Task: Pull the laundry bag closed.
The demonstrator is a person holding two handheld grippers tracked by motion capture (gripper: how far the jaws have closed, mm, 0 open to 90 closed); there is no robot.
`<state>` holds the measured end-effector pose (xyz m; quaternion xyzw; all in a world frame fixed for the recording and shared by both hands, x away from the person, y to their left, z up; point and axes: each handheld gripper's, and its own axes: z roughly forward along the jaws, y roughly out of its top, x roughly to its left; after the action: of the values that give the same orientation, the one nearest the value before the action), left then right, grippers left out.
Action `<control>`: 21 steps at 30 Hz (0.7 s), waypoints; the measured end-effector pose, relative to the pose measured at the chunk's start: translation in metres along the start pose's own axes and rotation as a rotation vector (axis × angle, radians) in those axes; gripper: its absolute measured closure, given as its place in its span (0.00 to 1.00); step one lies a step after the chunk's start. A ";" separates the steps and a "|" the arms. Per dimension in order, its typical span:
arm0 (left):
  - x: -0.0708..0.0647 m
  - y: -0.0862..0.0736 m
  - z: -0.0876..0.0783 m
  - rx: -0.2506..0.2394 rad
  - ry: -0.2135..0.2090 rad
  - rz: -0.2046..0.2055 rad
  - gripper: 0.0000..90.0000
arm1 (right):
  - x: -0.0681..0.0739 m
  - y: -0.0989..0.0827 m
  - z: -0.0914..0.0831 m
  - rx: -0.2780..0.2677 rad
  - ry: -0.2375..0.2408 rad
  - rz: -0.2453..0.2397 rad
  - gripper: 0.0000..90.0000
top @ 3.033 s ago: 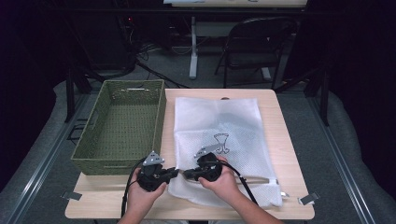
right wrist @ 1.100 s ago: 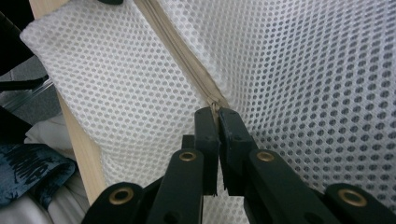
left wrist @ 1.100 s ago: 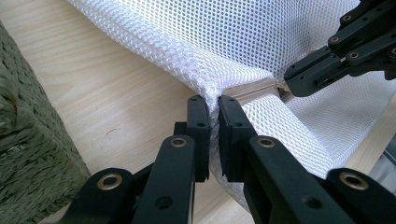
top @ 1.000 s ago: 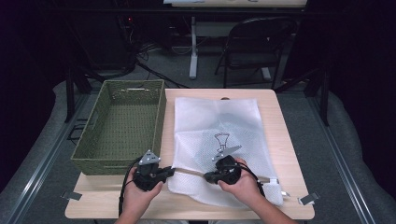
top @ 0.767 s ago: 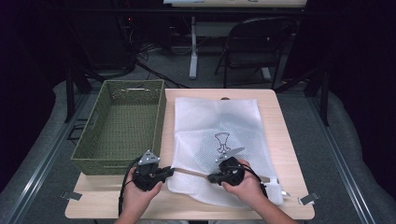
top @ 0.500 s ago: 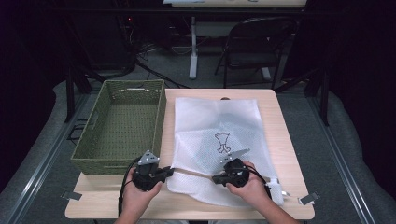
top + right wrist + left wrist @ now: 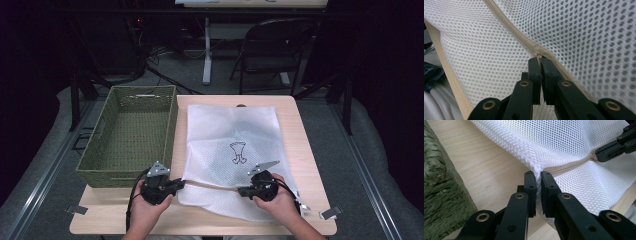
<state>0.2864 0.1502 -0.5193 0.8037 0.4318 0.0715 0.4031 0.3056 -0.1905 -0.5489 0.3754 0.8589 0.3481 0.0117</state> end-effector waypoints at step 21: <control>0.001 -0.002 0.000 0.005 0.006 -0.007 0.94 | -0.018 -0.021 -0.020 -0.004 -0.051 0.051 0.97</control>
<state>0.2857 0.1517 -0.5209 0.8030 0.4359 0.0715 0.4002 0.2996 -0.2234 -0.5510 0.4061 0.8477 0.3404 0.0256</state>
